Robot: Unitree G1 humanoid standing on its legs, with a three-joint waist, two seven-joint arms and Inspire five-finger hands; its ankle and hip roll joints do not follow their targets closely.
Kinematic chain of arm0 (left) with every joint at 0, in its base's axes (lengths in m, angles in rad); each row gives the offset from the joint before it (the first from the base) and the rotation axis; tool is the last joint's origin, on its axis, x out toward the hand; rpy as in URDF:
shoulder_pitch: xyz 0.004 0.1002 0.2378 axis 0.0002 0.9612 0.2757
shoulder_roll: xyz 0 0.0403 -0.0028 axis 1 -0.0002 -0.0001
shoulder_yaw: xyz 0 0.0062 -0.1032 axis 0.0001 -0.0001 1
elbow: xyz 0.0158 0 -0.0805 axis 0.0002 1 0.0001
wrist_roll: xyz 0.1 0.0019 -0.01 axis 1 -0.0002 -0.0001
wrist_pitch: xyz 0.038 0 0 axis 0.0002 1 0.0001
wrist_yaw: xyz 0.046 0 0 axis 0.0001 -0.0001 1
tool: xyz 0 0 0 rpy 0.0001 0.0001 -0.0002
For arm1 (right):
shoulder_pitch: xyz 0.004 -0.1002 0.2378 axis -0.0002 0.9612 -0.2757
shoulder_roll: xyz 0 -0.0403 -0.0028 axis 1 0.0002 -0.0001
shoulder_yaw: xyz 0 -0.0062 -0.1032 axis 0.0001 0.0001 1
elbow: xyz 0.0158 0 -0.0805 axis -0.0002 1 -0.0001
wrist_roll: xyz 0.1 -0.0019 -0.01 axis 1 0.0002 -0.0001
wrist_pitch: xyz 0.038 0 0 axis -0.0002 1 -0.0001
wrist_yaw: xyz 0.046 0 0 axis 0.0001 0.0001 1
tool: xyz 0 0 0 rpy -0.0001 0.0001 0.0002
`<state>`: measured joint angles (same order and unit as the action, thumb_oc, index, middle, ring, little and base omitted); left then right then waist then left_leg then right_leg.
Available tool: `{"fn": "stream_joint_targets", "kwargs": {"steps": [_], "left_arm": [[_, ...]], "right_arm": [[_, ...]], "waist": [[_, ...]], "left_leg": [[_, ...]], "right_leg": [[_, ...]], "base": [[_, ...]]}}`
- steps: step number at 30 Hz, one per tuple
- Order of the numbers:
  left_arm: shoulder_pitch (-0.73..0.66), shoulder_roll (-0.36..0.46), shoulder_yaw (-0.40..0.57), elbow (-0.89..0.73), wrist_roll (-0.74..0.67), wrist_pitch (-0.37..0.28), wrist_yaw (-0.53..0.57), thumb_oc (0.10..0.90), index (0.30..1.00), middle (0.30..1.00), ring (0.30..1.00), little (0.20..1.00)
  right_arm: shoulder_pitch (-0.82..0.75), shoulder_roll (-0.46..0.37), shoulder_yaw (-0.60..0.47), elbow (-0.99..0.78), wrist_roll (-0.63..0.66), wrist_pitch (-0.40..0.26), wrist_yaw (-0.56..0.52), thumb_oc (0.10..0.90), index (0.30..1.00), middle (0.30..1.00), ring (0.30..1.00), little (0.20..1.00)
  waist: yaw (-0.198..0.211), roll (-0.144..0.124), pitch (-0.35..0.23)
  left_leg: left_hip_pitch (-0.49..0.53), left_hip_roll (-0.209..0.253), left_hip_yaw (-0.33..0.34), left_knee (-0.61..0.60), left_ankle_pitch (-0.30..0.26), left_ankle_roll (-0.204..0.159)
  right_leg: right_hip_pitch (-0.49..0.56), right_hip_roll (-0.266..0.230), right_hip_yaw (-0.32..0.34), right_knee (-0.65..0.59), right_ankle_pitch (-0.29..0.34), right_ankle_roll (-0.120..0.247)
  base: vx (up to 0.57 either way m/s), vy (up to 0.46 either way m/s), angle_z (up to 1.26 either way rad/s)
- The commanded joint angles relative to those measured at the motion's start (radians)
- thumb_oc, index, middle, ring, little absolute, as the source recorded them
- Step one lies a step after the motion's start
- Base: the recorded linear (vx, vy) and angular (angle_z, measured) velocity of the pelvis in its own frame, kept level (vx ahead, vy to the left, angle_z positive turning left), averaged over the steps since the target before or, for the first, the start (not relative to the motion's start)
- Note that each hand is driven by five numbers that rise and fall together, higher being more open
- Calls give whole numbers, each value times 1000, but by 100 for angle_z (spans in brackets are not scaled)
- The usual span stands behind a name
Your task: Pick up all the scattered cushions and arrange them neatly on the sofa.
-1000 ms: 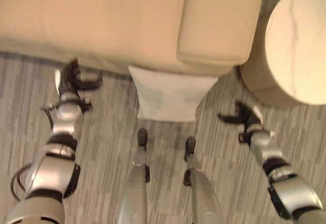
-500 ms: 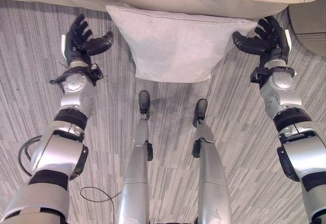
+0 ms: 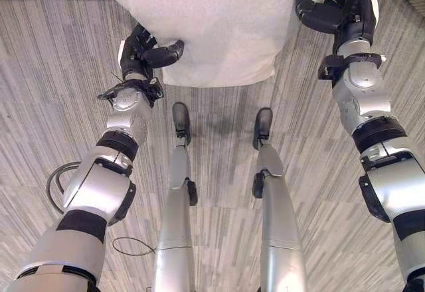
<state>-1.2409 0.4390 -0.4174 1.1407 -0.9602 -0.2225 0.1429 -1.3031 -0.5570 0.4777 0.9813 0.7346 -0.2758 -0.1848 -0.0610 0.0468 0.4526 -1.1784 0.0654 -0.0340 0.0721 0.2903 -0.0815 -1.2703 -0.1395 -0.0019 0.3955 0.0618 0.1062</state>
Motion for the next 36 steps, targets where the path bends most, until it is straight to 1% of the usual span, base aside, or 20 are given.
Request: {"fn": "stream_joint_targets", "kwargs": {"steps": [1, 3, 5, 7, 9, 12, 13, 14, 15, 16, 17, 18, 19, 20, 21, 22, 27, 33, 34, 36], "left_arm": [[-113, -86, -46, 52, 35, -23, -52, 800, 900, 900, 900, 900], [-135, -64, -67, 59, 101, -38, -21, 800, 900, 900, 900, 900], [-146, -36, -90, 39, 212, -71, 51, 800, 900, 900, 900, 900], [-157, -19, -105, 64, 296, -71, 104, 800, 900, 900, 900, 900], [-169, -3, -115, 83, 323, -71, 122, 800, 900, 900, 900, 900], [-172, 24, -127, 71, 297, -73, 101, 800, 900, 900, 900, 900], [-168, 20, -118, 58, 253, -79, 80, 800, 900, 900, 900, 900], [-163, 14, -112, 50, 215, -81, 64, 800, 900, 900, 900, 900], [-160, -2, -107, 31, 160, -86, 38, 800, 900, 900, 900, 900], [-148, -52, -97, -5, 56, -74, -20, 640, 660, 660, 660, 660], [-164, -62, -107, 0, 50, -67, -40, 400, 300, 300, 300, 300], [-165, -62, -108, 2, 49, -67, -42, 400, 300, 300, 300, 300], [-211, -61, -165, 6, 75, -46, -92, 400, 300, 300, 300, 300], [-212, -60, -165, 7, 74, -47, -93, 400, 300, 300, 300, 300], [-257, -37, -217, -6, 89, -46, -114, 400, 300, 300, 300, 300], [-267, -38, -228, -14, 88, -51, -116, 400, 300, 300, 300, 300], [-250, -79, -216, -106, 71, -90, -111, 400, 300, 300, 300, 300], [-249, -79, -216, -107, 71, -90, -110, 400, 300, 300, 300, 300], [-210, -67, -182, -218, 85, -135, -78, 400, 300, 300, 300, 300], [-209, -68, -182, -218, 86, -135, -78, 400, 300, 300, 300, 300]], "right_arm": [[-4, 220, 236, -101, -55, 26, 155, 800, 900, 900, 900, 900], [0, 226, 262, -120, -55, 24, 174, 800, 900, 900, 900, 900], [9, 228, 282, -154, -89, 9, 168, 800, 900, 900, 900, 900], [19, 231, 289, -157, -120, 0, 172, 800, 900, 900, 900, 900], [26, 240, 296, -140, -133, -8, 172, 800, 900, 900, 900, 900], [23, 243, 341, -165, -151, 7, 201, 800, 900, 900, 900, 900], [31, 260, 348, -178, -126, 14, 227, 635, 653, 653, 653, 653], [32, 273, 358, -179, -110, 22, 242, 635, 653, 653, 653, 653], [33, 298, 363, -175, -86, 27, 250, 400, 300, 300, 300, 300], [40, 360, 382, -147, -44, 45, 274, 400, 300, 300, 300, 300], [37, 392, 390, -121, -29, 56, 285, 400, 300, 300, 300, 300], [35, 393, 390, -119, -28, 55, 286, 400, 300, 300, 300, 300], [24, 438, 419, -101, -15, 75, 324, 400, 300, 300, 300, 300], [23, 439, 419, -101, -15, 74, 325, 400, 300, 300, 300, 300], [25, 436, 458, -104, -37, 87, 346, 400, 300, 300, 300, 300], [30, 430, 466, -111, -41, 86, 346, 400, 300, 300, 300, 300], [47, 397, 388, -96, -88, 32, 273, 400, 300, 300, 300, 300], [47, 397, 388, -97, -89, 33, 272, 400, 300, 300, 300, 300], [69, 339, 286, -103, -150, -10, 184, 400, 300, 300, 300, 300], [69, 339, 286, -103, -150, -10, 184, 400, 300, 300, 300, 300]], "waist": [[2, -42, -77], [-1, -45, -80], [-1, -46, -81], [2, -46, -82], [6, -45, -84], [8, -44, -90], [8, -45, -94], [10, -46, -97], [11, -47, -102], [16, -49, -116], [18, -50, -120], [18, -51, -119], [18, -51, -128], [17, -52, -128], [16, -48, -137], [16, -46, -140], [17, -42, -156], [17, -43, -156], [16, -40, -162], [16, -39, -162]], "left_leg": [[-44, 19, -30, 128, -201, -56], [-60, 20, -33, 131, -197, -56], [-66, 23, -34, 132, -196, -55], [-67, 24, -35, 131, -195, -53], [-68, 24, -35, 126, -192, -55], [-69, 24, -36, 116, -188, -57], [-70, 23, -37, 112, -187, -58], [-71, 23, -38, 111, -187, -59], [-73, 24, -38, 108, -187, -59], [-58, 27, -45, 102, -216, -63], [-59, 27, -48, 101, -216, -62], [-58, 27, -48, 102, -218, -62], [-64, 29, -45, 99, -214, -61], [-64, 29, -45, 99, -214, -61], [-72, 29, -48, 98, -212, -61], [-75, 28, -49, 98, -211, -61], [-63, 23, -50, 93, -211, -62], [-63, 23, -50, 93, -211, -62], [-73, 19, -45, 96, -182, -62], [-73, 19, -45, 96, -182, -62]], "right_leg": [[38, -29, 33, -149, 7, 97], [26, -26, 34, -152, 12, 98], [20, -23, 32, -152, 12, 98], [15, -19, 33, -151, 12, 97], [16, -18, 32, -152, 10, 97], [13, -18, 28, -157, 8, 97], [12, -16, 27, -161, 9, 97], [13, -16, 25, -165, 9, 96], [12, -15, 24, -167, 9, 95], [25, -10, 21, -168, -21, 99], [26, -8, 22, -171, -20, 99], [27, -7, 22, -170, -22, 99], [21, -8, 25, -170, -17, 101], [20, -8, 25, -170, -17, 102], [15, -9, 22, -173, -16, 102], [16, -9, 21, -174, -17, 102], [30, -8, 22, -180, -18, 102], [30, -8, 23, -180, -18, 102], [28, -15, 21, -187, 13, 101], [28, -14, 21, -187, 13, 101]], "base": [[26, -5, -7], [30, -19, -7], [0, 0, 0], [0, 0, 0], [6, -17, -1], [0, 0, 0], [0, 0, 0], [0, 0, 0], [77, 15, 0], [73, 27, -1], [67, 22, -3], [2, 34, -4], [-1, 23, -3], [6, 35, -2], [0, 0, 0], [0, 0, 0], [-4, 23, 1], [-8, 8, 0], [-47, 46, 0], [-23, 23, 1]]}}
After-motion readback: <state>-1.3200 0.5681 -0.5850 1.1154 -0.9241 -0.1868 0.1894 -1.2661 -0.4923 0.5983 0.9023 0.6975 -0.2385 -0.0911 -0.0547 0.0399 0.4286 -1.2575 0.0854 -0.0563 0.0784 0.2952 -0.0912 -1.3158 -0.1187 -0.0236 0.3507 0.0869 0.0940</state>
